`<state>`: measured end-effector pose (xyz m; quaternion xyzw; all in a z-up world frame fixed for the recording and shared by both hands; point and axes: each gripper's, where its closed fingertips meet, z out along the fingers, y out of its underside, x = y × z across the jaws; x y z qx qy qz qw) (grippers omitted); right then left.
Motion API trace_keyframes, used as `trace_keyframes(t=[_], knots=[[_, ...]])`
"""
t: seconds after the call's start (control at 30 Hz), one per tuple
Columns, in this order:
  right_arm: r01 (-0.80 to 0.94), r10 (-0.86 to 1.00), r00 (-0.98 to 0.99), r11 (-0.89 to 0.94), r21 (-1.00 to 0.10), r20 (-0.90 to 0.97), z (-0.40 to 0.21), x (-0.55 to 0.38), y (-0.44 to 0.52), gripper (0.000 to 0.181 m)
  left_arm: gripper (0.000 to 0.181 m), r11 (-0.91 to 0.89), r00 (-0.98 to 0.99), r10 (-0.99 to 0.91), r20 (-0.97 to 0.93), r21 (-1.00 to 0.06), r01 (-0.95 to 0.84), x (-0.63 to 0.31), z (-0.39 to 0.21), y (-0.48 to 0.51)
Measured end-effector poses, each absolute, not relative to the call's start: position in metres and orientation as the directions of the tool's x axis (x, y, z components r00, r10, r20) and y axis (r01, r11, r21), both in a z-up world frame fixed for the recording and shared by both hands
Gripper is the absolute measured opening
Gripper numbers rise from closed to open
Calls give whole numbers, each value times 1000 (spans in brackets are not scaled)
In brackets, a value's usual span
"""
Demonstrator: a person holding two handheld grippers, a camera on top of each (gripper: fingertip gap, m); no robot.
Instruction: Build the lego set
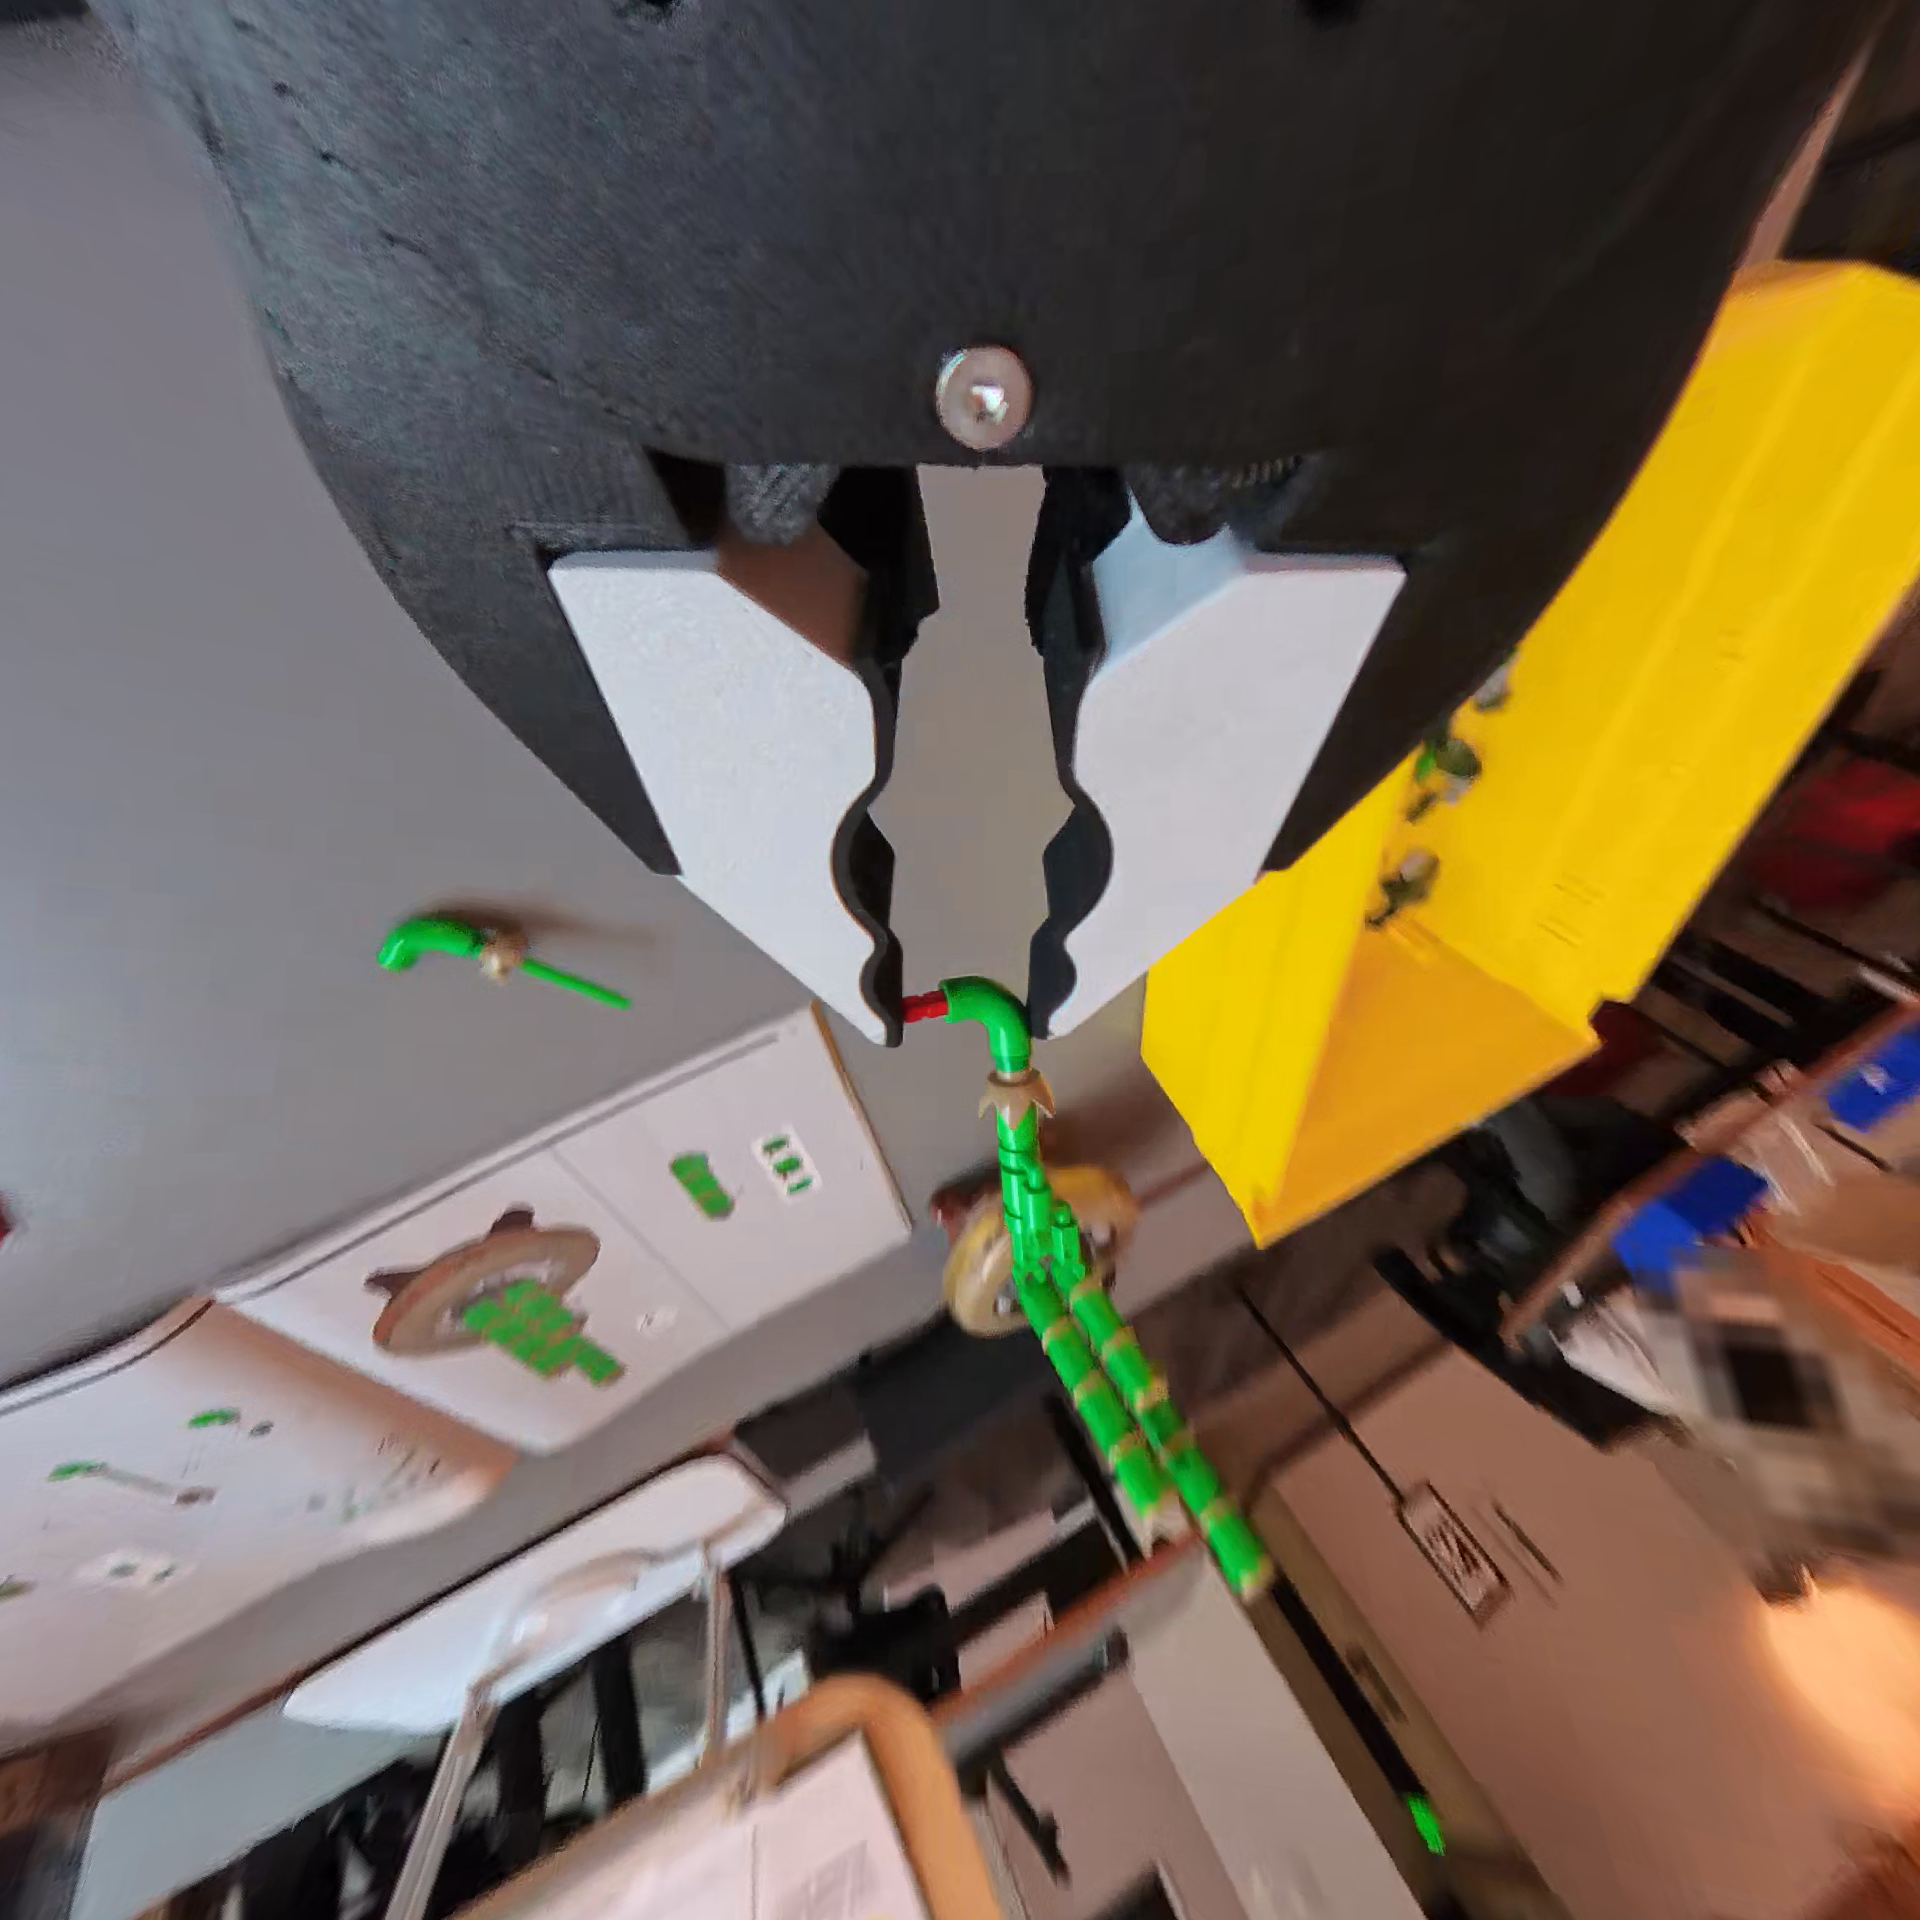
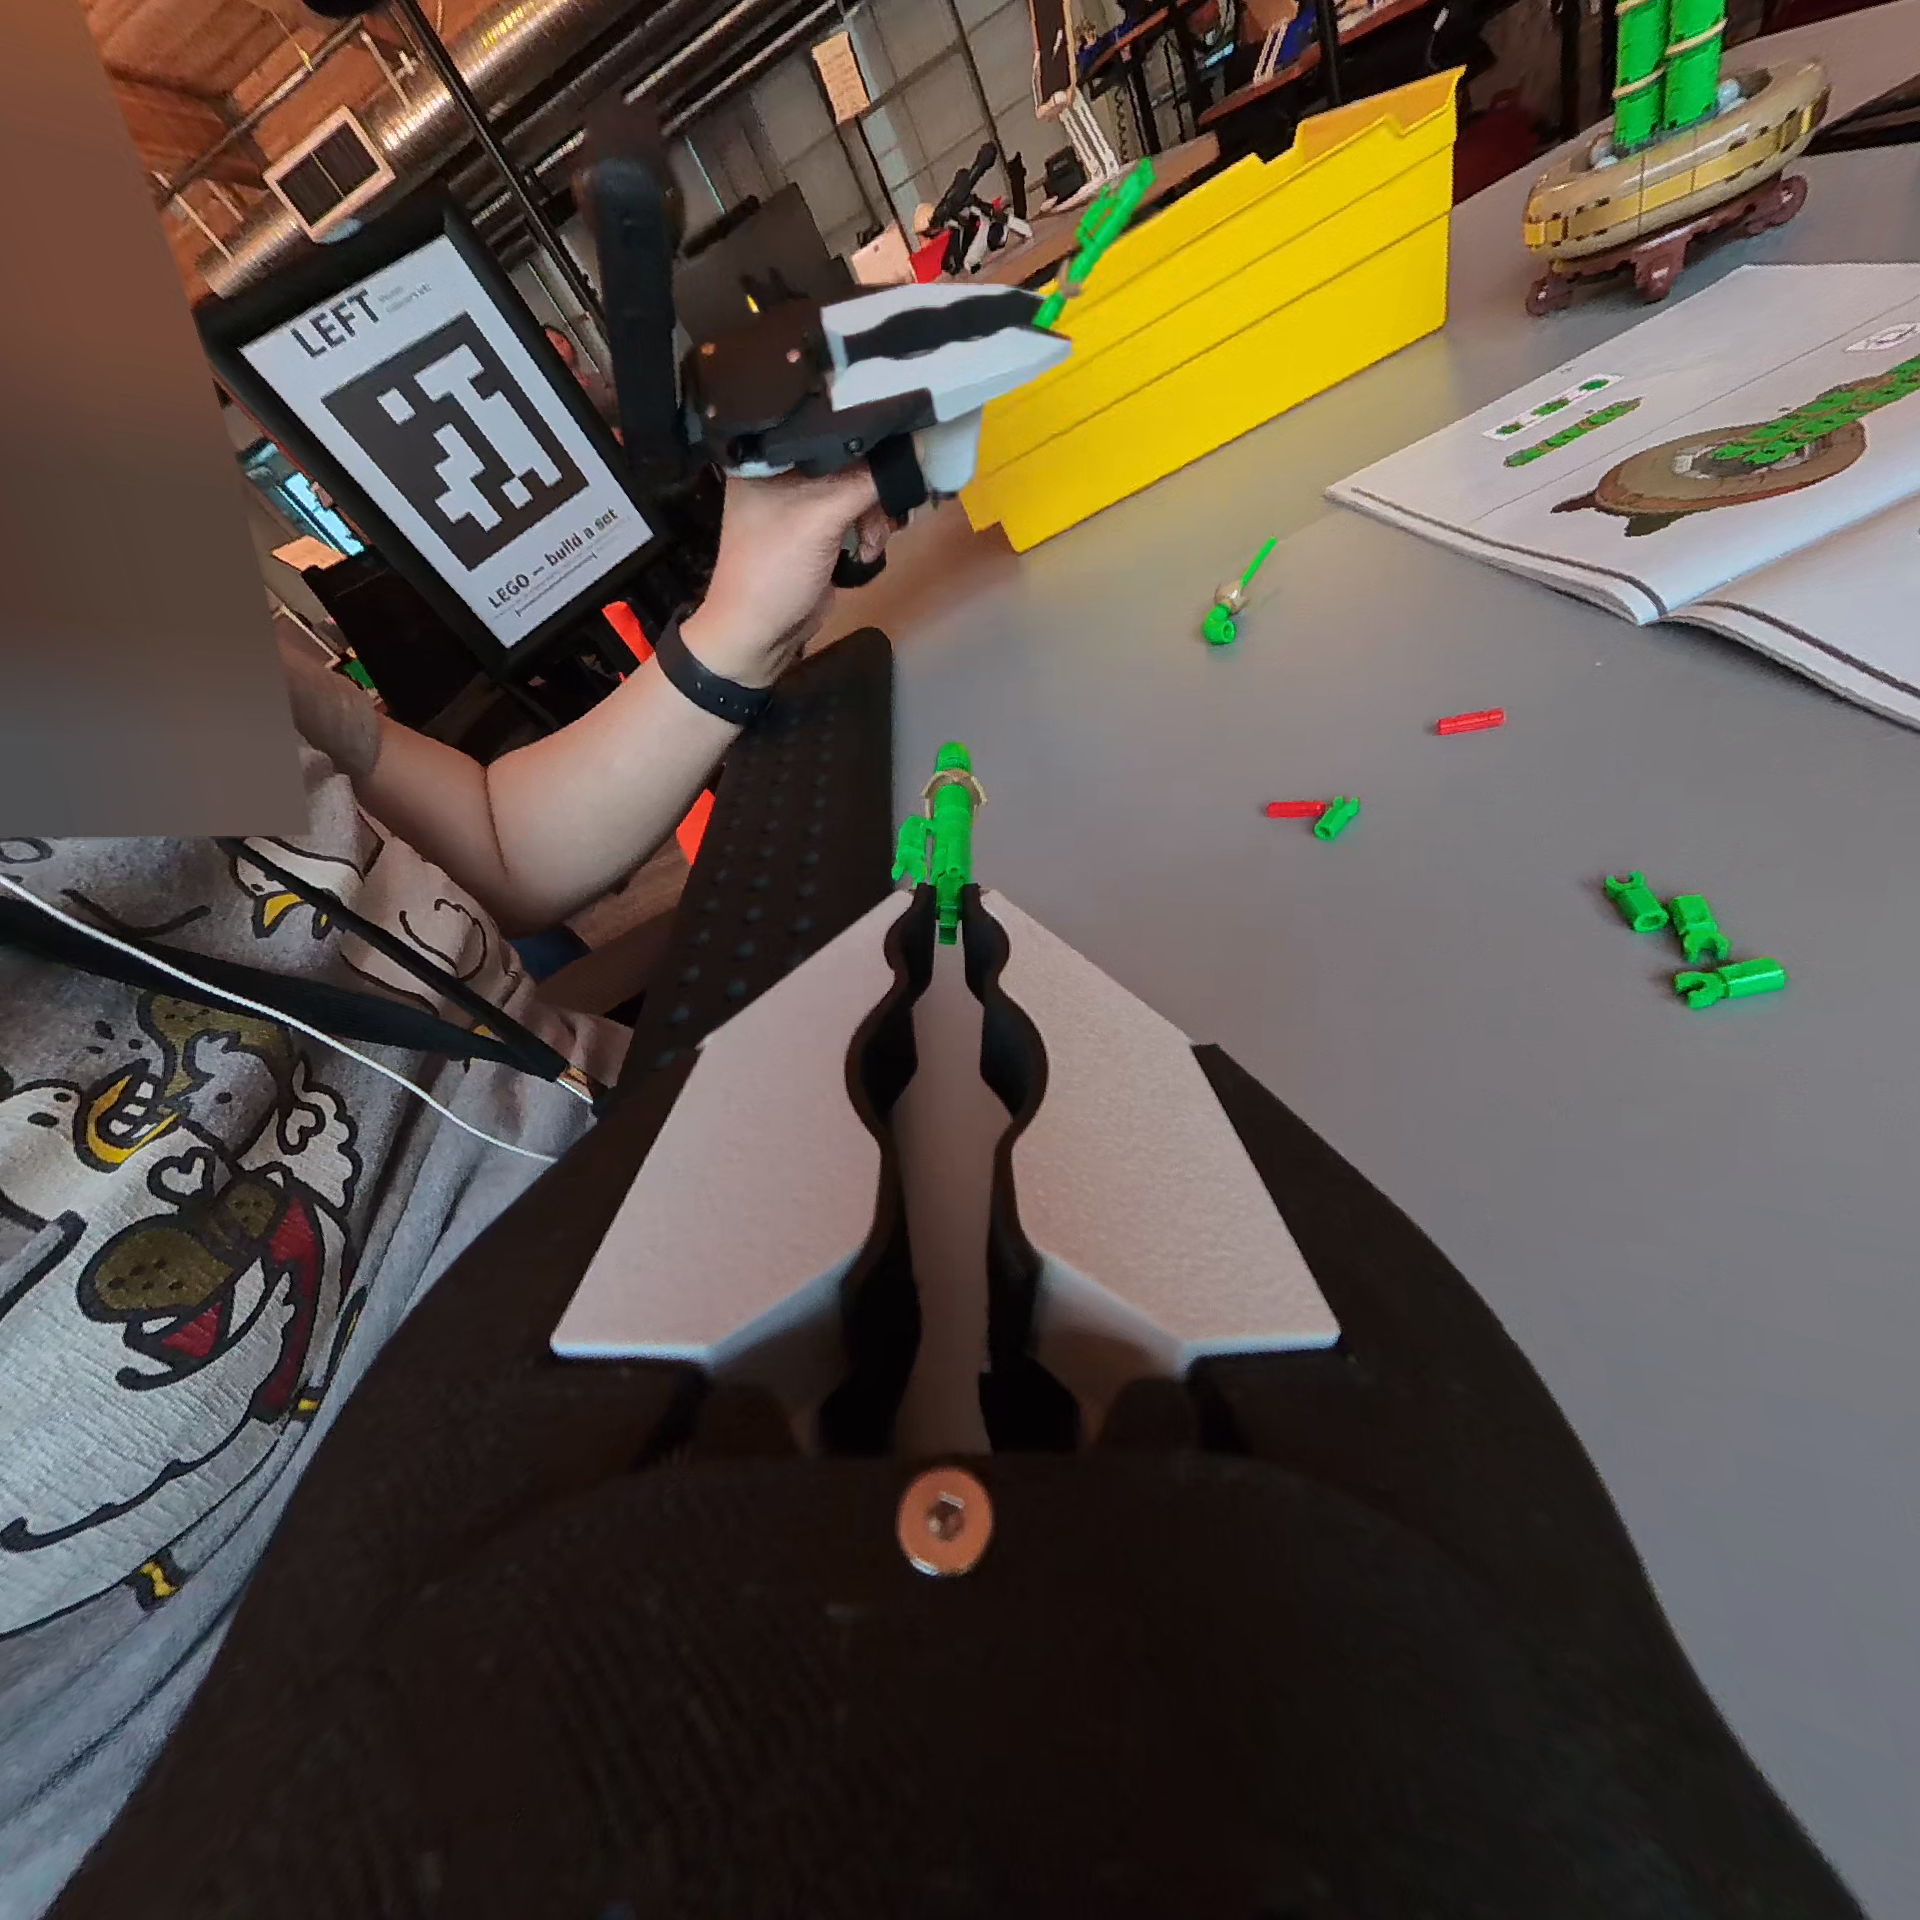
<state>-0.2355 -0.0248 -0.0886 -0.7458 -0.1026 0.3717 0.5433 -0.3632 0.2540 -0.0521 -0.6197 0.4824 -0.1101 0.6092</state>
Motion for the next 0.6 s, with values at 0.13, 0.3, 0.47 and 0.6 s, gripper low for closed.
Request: trace_keyframes(t=[0.13,0.3,0.47,0.6], knots=[[-282,600,664,-351,-893,-446,-72,-234,-21,4,22,354,505,-709,-492,-868,-348,-349,-11,226],[-50,710,615,-399,-915,-343,-22,-239,4,3,23,506,489,-704,-515,-847,-164,-332,38,179],[368,832,491,-466,-804,-258,39,-253,23,3,22,609,489,-700,-521,-792,28,-326,77,130],[600,883,425,-439,-668,-199,76,-269,37,4,23,639,488,-705,-514,-759,124,-325,96,101]])
